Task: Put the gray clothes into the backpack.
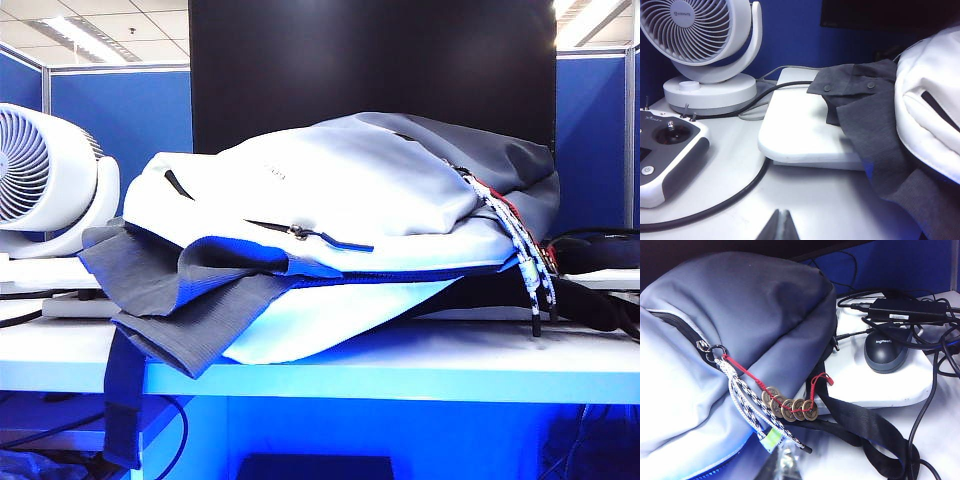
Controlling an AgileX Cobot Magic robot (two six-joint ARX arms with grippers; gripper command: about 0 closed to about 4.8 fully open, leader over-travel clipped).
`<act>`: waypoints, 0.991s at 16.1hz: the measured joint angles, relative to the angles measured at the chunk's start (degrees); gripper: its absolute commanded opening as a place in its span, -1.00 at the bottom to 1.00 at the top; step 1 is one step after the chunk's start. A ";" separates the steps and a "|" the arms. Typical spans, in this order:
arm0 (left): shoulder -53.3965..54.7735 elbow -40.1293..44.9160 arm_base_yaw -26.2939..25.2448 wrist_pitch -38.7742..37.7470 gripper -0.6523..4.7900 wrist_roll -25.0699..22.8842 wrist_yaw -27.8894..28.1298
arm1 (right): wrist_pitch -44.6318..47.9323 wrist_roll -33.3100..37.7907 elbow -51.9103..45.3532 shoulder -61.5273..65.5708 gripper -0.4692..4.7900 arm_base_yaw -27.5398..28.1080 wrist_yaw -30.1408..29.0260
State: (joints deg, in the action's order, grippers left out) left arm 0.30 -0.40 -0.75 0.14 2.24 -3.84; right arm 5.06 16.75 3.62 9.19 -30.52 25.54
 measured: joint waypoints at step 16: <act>0.00 0.00 0.20 0.04 -0.78 -0.04 -2.38 | 0.00 0.00 0.00 0.02 -0.83 0.00 0.00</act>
State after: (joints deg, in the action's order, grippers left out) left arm 0.30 -0.40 -0.56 0.19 2.20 -6.22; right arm 5.06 16.75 3.62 9.21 -30.52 25.54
